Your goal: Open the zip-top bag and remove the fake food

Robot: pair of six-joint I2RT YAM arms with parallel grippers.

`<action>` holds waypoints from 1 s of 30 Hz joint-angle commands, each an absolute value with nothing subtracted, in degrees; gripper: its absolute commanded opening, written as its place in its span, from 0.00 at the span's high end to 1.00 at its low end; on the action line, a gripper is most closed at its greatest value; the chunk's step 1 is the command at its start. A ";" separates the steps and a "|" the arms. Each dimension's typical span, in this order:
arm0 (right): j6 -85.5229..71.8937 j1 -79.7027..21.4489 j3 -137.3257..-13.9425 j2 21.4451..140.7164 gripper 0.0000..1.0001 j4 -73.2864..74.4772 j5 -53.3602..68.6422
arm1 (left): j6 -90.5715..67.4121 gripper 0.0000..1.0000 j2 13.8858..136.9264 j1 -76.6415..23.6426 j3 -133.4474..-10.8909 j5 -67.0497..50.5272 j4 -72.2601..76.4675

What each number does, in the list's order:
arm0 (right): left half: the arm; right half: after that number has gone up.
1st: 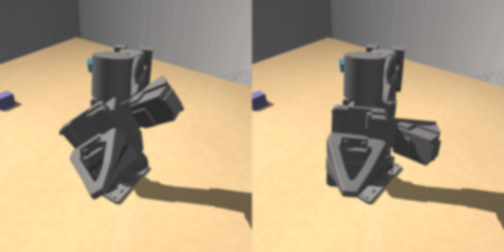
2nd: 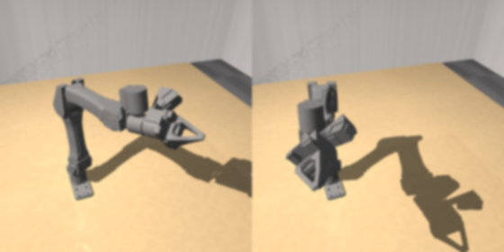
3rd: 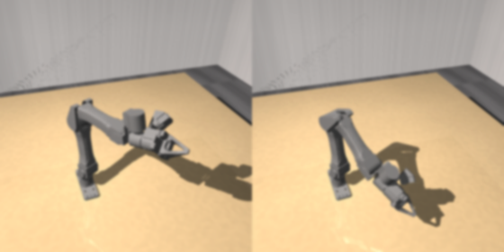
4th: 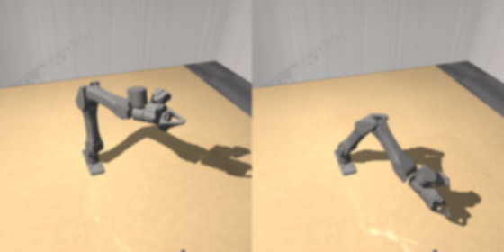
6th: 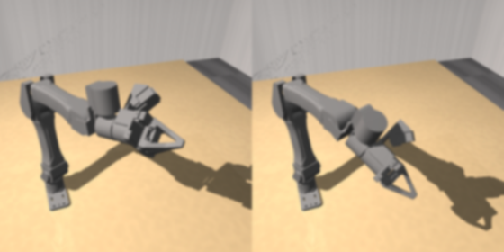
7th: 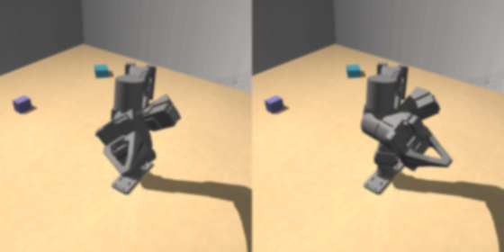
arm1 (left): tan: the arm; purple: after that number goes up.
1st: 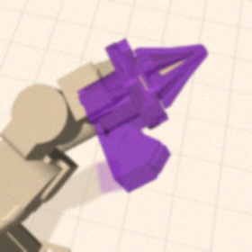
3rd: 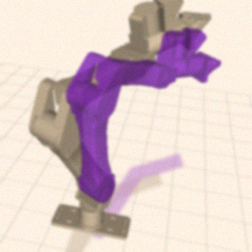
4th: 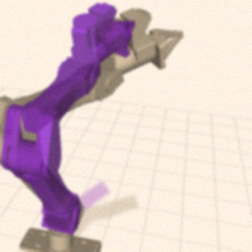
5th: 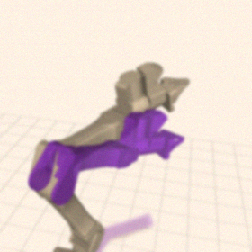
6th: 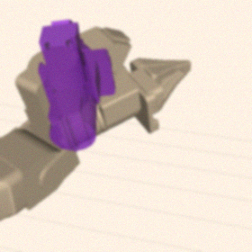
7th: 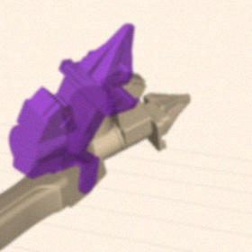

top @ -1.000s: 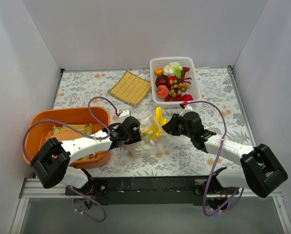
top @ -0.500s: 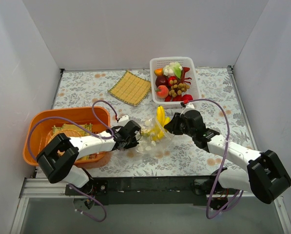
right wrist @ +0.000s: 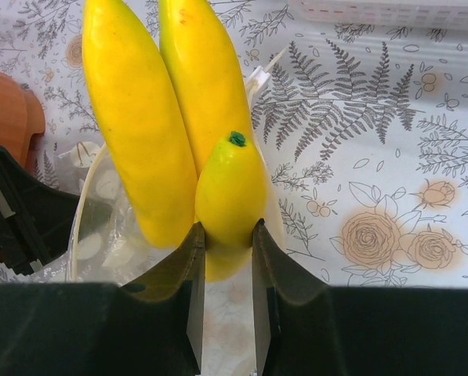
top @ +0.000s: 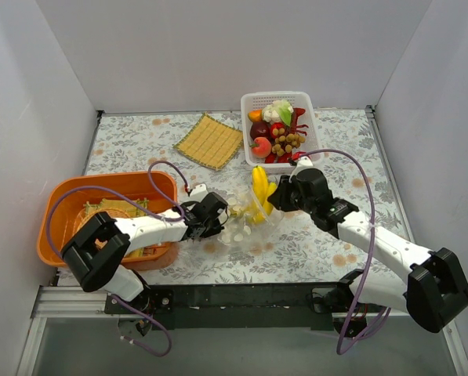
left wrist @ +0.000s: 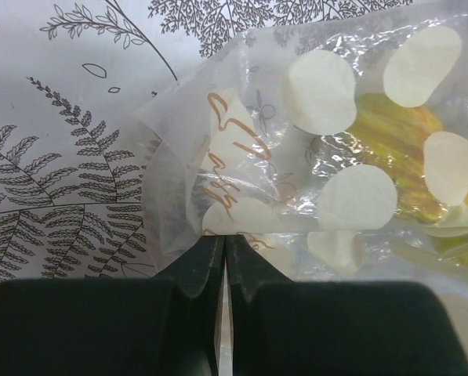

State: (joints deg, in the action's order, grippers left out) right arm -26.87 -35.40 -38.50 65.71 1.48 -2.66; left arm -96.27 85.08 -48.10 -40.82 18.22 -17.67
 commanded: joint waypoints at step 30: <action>-26.28 -35.07 -37.88 62.49 0.96 -1.23 -8.44 | -93.69 0.41 91.48 -47.11 -57.74 25.40 -27.77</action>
